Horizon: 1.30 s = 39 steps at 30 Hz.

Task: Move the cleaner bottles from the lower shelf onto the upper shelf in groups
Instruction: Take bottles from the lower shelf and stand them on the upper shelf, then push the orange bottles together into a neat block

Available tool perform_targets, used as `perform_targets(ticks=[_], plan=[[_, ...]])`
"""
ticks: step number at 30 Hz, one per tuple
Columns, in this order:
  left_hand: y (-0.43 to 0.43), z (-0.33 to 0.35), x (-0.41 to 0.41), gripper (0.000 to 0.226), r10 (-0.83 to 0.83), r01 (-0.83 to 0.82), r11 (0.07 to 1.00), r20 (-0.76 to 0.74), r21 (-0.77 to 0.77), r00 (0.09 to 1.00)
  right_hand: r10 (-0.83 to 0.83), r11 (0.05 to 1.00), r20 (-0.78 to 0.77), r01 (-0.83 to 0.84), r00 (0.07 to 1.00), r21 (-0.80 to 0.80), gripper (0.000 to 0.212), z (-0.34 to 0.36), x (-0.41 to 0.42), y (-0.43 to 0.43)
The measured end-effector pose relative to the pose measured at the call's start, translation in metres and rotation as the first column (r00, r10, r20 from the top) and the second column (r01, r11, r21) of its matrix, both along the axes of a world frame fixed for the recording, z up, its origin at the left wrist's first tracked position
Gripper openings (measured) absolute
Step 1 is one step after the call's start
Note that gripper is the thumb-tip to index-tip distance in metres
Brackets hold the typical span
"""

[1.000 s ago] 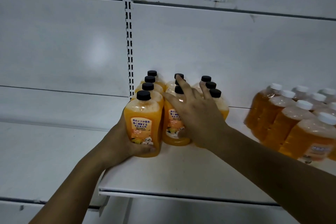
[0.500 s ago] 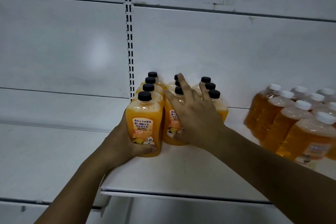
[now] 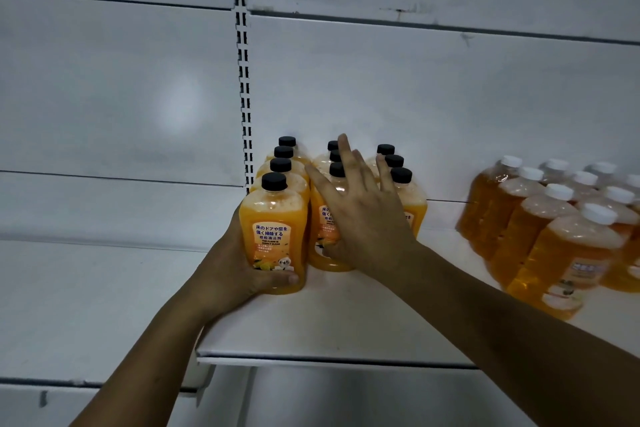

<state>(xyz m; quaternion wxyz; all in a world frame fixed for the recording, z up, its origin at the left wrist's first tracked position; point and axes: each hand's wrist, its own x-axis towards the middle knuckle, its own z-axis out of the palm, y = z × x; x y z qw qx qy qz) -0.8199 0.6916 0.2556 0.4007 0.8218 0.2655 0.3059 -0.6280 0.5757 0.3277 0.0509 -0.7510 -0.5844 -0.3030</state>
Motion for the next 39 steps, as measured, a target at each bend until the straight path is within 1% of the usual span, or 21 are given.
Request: perform_targets(ticks=[3, 6, 8, 10, 12, 13, 15, 17, 20, 25, 29, 32, 36, 39], plan=[[-0.017, 0.006, -0.002, 0.121, 0.07, -0.069, 0.998, 0.047, -0.009, 0.996, 0.04, 0.999, -0.022, -0.039, 0.999, 0.026, 0.135, -0.002, -0.004, -0.006], [-0.032, 0.009, -0.01, 0.117, 0.136, -0.139, 0.99, 0.059, 0.04, 0.989, 0.082, 0.995, -0.069, -0.077, 0.994, 0.07, 0.126, -0.003, -0.01, -0.02], [-0.039, 0.011, -0.02, 0.114, 0.251, -0.248, 0.958, 0.0, 0.142, 0.968, 0.11, 0.989, -0.112, -0.098, 0.988, 0.108, 0.117, -0.004, -0.016, -0.032], [-0.047, 0.013, -0.033, 0.106, 0.361, -0.33, 0.9, -0.062, 0.284, 0.931, 0.144, 0.981, -0.133, -0.123, 0.981, 0.152, 0.105, -0.006, -0.02, -0.046], [-0.06, 0.014, -0.047, 0.097, 0.405, -0.343, 0.849, -0.079, 0.402, 0.911, 0.18, 0.973, -0.154, -0.153, 0.972, 0.171, 0.092, -0.009, -0.023, -0.065], [-0.067, 0.014, -0.053, 0.093, 0.411, -0.339, 0.835, -0.082, 0.433, 0.908, 0.187, 0.973, -0.159, -0.161, 0.969, 0.164, 0.087, -0.012, -0.024, -0.075], [-0.081, 0.01, -0.063, 0.087, 0.41, -0.327, 0.82, -0.084, 0.47, 0.908, 0.182, 0.978, -0.16, -0.161, 0.97, 0.134, 0.082, -0.019, -0.023, -0.095], [-0.094, 0.008, -0.068, 0.082, 0.412, -0.315, 0.797, -0.083, 0.515, 0.907, 0.164, 0.983, -0.166, -0.148, 0.972, 0.105, 0.081, -0.029, -0.021, -0.114], [-0.118, 0.011, -0.067, 0.083, 0.392, -0.278, 0.786, -0.097, 0.553, 0.915, 0.143, 0.988, -0.209, -0.128, 0.967, 0.084, 0.082, -0.043, -0.013, -0.142], [-0.166, 0.015, -0.042, 0.079, 0.318, -0.138, 0.761, -0.179, 0.634, 0.931, 0.091, 0.995, -0.264, -0.081, 0.96, 0.049, 0.085, -0.043, 0.008, -0.201], [-0.214, 0.011, -0.004, 0.076, 0.24, -0.038, 0.774, -0.238, 0.632, 0.941, 0.043, 0.998, -0.321, -0.027, 0.946, 0.055, 0.085, -0.048, 0.029, -0.269], [-0.257, 0.004, 0.033, 0.078, 0.175, 0.024, 0.799, -0.271, 0.601, 0.946, -0.017, 0.998, -0.379, 0.036, 0.925, 0.045, 0.088, -0.054, 0.049, -0.333], [-0.313, -0.014, 0.076, 0.077, 0.077, 0.102, 0.817, -0.283, 0.568, 0.956, -0.111, 0.99, -0.427, 0.136, 0.898, 0.028, 0.091, -0.064, 0.081, -0.412], [-0.345, -0.021, 0.102, 0.079, 0.051, 0.129, 0.821, -0.296, 0.556, 0.954, -0.158, 0.979, -0.477, 0.199, 0.864, 0.036, 0.089, -0.069, 0.099, -0.453]])
